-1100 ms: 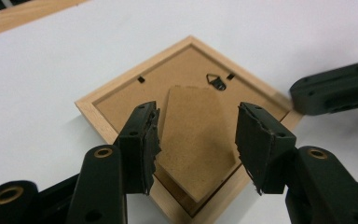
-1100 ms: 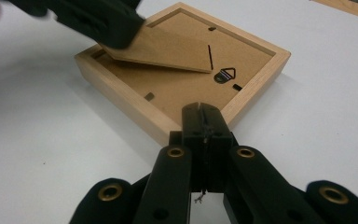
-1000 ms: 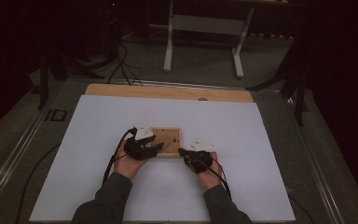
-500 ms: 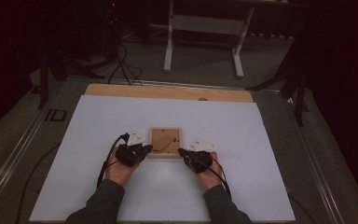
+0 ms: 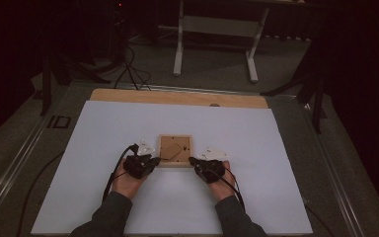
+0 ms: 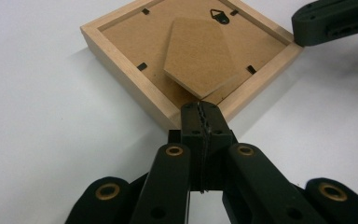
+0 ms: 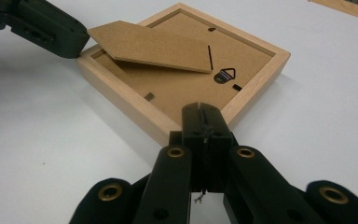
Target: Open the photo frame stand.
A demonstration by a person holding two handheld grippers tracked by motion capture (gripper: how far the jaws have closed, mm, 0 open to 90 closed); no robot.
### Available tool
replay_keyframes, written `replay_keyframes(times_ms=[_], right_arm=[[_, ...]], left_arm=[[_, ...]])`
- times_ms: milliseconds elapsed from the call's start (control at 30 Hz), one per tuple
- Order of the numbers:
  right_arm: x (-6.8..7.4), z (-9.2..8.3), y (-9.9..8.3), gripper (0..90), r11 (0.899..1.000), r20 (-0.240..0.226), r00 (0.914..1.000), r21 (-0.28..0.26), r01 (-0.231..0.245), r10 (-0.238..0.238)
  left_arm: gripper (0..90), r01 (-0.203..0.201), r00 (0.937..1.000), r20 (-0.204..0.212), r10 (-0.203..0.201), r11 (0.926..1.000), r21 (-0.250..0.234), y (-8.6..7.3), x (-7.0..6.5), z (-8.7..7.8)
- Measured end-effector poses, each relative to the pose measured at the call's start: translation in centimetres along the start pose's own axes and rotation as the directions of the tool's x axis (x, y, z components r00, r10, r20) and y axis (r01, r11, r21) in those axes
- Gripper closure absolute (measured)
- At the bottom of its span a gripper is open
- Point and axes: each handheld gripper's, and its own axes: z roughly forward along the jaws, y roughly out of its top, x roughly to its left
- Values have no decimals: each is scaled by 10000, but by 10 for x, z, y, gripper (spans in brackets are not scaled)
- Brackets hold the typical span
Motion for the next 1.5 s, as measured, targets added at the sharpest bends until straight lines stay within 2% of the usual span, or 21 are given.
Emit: replay_keyframes(times_ms=[167, 300, 467, 733, 800, 867, 1000, 1267, 1500], right_arm=[[0, 0, 0, 896, 10000, 7, 10000, -5, 3, -3], [0, 0, 0, 896, 10000, 8, 10000, -1, -2, 2], [0, 0, 0, 897, 10000, -1, 10000, 3, 9, -9], [0, 0, 0, 897, 10000, 1, 10000, -9, 12, -12], [0, 0, 0, 897, 10000, -4, 10000, -5, 25, -25], [0, 0, 0, 896, 10000, -3, 10000, -3, 21, -21], [0, 0, 0, 897, 10000, 4, 10000, -2, -1, 1], [0, 0, 0, 896, 10000, 12, 10000, -18, 16, -16], [0, 0, 0, 895, 10000, 10, 10000, -20, 16, -16]], left_arm=[[896, -119, 9999, -96, 120, 9999, 79, 2, -2, 1], [895, -49, 10000, -65, 50, 10000, 38, 4, -2, 2], [895, 205, 9998, -8, -205, 9994, -286, 10, -2, 1], [894, 143, 9999, 40, -141, 9983, -568, 28, -1, -3], [891, 293, 9994, 178, -283, 9978, -595, 29, -1, -3], [874, 480, 9982, 391, -457, 9970, -605, 29, 1, -2], [845, 624, 9972, 444, -596, 9960, -645, 30, 2, -2], [776, 592, 9972, 487, -568, 9970, -494, 29, 3, -1], [652, 689, 9953, 705, -667, 9972, -302, 29, 4, 2]])
